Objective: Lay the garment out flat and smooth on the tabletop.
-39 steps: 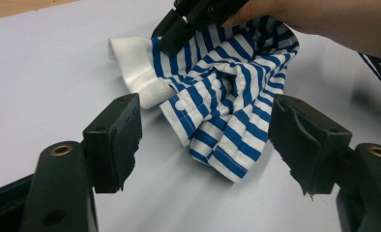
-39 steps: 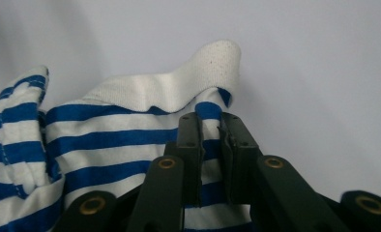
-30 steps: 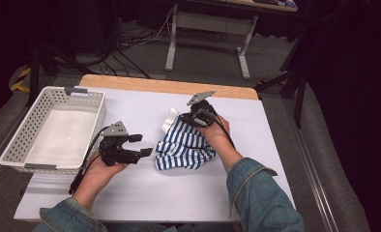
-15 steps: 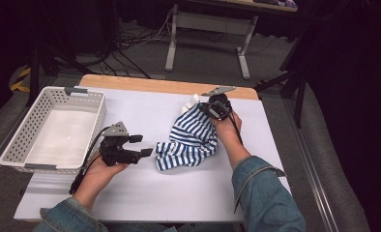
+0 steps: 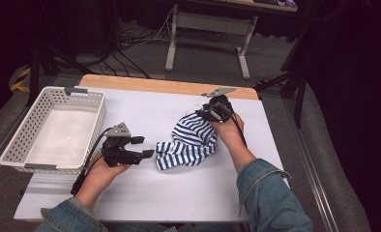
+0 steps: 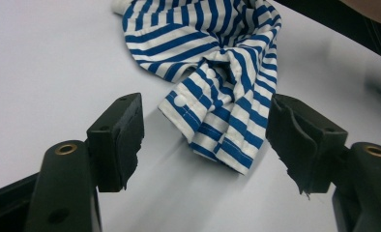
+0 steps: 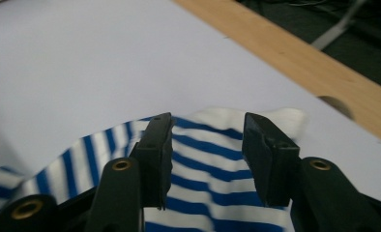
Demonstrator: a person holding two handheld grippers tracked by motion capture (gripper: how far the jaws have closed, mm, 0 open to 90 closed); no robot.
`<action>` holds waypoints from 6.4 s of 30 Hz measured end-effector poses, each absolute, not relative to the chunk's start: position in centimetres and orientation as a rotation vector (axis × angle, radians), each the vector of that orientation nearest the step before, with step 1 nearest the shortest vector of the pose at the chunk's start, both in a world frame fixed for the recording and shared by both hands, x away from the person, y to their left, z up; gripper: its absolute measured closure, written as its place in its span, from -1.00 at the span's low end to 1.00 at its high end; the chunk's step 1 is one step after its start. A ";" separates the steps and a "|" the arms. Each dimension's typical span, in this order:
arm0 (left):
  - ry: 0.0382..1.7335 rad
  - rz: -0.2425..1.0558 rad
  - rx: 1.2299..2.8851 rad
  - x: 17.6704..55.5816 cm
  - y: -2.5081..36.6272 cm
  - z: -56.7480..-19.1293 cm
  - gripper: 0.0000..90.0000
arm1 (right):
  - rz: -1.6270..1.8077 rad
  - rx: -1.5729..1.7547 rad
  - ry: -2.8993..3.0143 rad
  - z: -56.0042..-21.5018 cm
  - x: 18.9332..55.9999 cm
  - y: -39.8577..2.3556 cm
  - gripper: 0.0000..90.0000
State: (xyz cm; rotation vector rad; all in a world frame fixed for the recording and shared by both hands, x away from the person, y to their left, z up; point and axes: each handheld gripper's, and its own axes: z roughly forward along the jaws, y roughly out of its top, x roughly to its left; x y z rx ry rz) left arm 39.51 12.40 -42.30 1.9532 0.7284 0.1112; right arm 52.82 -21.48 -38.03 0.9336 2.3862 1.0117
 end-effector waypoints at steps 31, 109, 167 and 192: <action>0.771 0.008 2.022 40.7 9.0 -45.2 0.89 | 0.844 0.805 2.571 -39.7 51.8 -18.2 0.88; 0.627 0.003 1.942 38.4 11.9 -42.2 -0.06 | 1.283 0.928 2.418 -39.6 45.2 -27.0 0.15; 0.689 -0.021 2.022 40.0 8.7 -44.3 -0.06 | 1.162 0.912 2.616 -43.6 37.6 -31.3 0.99; 0.702 -0.057 2.154 40.2 5.7 -44.9 0.96 | 1.383 1.000 2.206 -43.7 38.1 -33.5 0.09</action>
